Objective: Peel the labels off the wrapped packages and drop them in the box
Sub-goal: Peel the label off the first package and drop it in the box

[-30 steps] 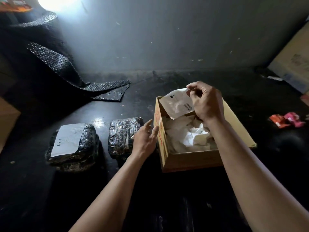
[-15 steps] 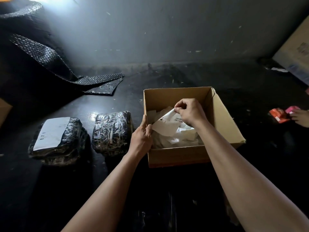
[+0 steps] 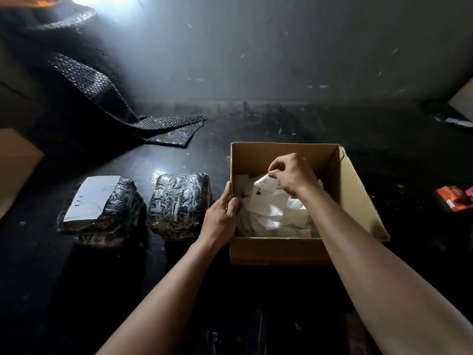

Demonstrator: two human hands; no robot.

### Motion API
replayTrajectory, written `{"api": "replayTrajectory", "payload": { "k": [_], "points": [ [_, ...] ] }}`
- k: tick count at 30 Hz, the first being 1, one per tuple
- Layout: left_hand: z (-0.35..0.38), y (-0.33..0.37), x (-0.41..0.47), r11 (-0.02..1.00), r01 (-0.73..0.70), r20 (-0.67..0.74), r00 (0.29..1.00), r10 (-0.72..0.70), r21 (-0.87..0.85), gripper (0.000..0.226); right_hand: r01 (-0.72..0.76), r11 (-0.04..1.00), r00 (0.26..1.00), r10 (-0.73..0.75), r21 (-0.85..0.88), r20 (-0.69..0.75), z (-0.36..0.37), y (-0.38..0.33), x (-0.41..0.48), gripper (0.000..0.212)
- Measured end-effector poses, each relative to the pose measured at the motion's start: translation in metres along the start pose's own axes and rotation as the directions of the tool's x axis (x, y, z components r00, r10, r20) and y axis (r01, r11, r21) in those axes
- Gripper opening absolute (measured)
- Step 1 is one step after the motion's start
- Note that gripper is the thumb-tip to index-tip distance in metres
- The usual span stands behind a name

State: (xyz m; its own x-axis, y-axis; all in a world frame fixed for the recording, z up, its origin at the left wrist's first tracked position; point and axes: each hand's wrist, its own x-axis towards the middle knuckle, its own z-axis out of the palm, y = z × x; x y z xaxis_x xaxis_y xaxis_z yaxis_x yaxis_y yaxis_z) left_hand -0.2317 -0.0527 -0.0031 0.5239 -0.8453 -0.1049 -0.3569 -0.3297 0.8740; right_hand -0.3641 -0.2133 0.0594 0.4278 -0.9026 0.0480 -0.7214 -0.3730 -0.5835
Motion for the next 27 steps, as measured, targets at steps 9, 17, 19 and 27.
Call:
{"api": "replayTrajectory", "payload": {
  "k": [9,17,19,27],
  "points": [
    [0.001,-0.005,0.003,1.000,-0.016,-0.002,1.000,0.016,0.016,0.051,-0.014,1.000,0.999,0.014,0.006,-0.036,0.009,0.010,0.000,0.007],
    [0.003,-0.010,0.004,0.999,-0.034,0.004,0.999,0.034,-0.004,0.051,-0.002,0.997,0.999,-0.002,-0.079,-0.046,-0.001,0.012,0.000,0.007],
    [0.003,-0.009,0.005,0.999,-0.040,0.003,0.999,0.040,-0.010,0.051,0.014,0.997,0.999,-0.018,-0.070,-0.051,-0.004,0.011,-0.001,0.010],
    [-0.004,-0.008,0.005,0.996,-0.086,0.040,0.996,0.085,0.023,0.052,0.087,0.995,0.996,-0.089,-0.055,-0.031,-0.013,-0.011,-0.011,0.019]
  ]
}}
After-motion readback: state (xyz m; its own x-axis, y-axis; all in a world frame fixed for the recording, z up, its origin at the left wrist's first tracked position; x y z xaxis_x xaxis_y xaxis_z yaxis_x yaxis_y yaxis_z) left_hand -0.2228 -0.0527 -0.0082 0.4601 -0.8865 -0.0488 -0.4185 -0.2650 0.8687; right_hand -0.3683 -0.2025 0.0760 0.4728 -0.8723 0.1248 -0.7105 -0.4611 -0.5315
